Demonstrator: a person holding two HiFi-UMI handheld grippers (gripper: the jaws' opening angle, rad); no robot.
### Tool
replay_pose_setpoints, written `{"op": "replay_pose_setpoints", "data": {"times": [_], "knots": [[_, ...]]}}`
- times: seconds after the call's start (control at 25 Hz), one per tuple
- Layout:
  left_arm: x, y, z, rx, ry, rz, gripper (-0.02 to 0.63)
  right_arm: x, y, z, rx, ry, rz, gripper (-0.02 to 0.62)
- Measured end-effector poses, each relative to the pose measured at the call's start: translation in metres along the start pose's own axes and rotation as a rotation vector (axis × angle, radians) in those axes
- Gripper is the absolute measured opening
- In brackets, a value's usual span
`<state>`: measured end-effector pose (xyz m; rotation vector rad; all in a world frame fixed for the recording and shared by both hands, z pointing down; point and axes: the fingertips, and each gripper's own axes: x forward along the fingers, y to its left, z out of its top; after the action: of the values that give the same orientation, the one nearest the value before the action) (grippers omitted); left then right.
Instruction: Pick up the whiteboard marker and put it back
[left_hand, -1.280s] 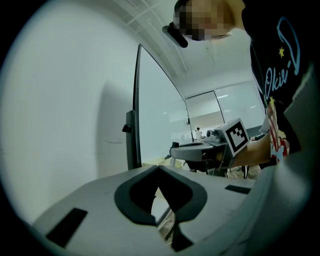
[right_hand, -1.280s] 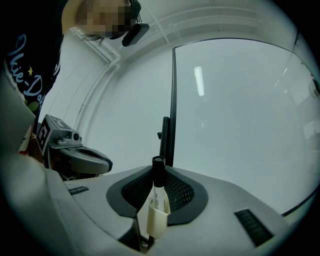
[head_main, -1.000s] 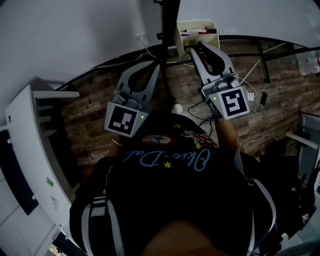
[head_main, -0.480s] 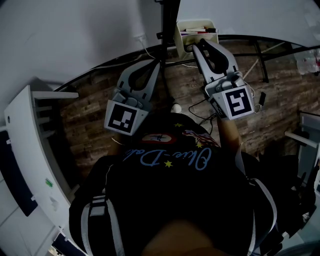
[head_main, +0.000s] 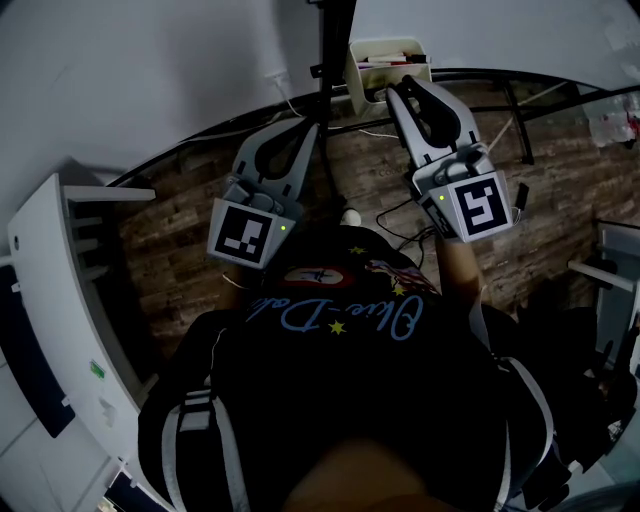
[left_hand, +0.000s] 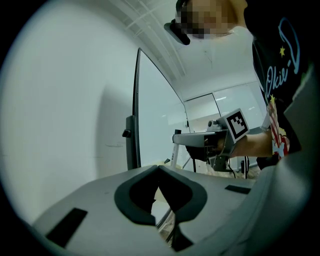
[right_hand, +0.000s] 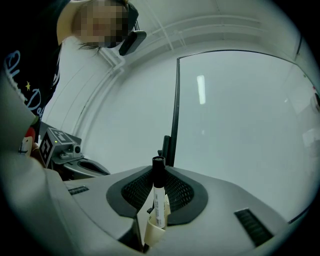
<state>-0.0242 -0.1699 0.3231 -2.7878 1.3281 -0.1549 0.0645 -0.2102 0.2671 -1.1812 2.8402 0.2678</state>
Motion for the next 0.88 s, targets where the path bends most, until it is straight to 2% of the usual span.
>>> {"op": "replay_pose_setpoints", "data": {"times": [0.24, 0.4, 0.88], "knots": [[0.002, -0.002, 0.001, -0.002, -0.006, -0.009, -0.012, 0.0, 0.0, 0.01, 0.002, -0.014, -0.003, 0.064], [0.003, -0.003, 0.002, -0.005, -0.011, -0.013, -0.012, -0.001, 0.002, 0.025, 0.02, -0.08, 0.014, 0.064], [0.007, -0.002, 0.004, 0.002, -0.02, -0.028, -0.012, -0.004, 0.002, 0.032, 0.027, -0.09, 0.005, 0.064]]}}
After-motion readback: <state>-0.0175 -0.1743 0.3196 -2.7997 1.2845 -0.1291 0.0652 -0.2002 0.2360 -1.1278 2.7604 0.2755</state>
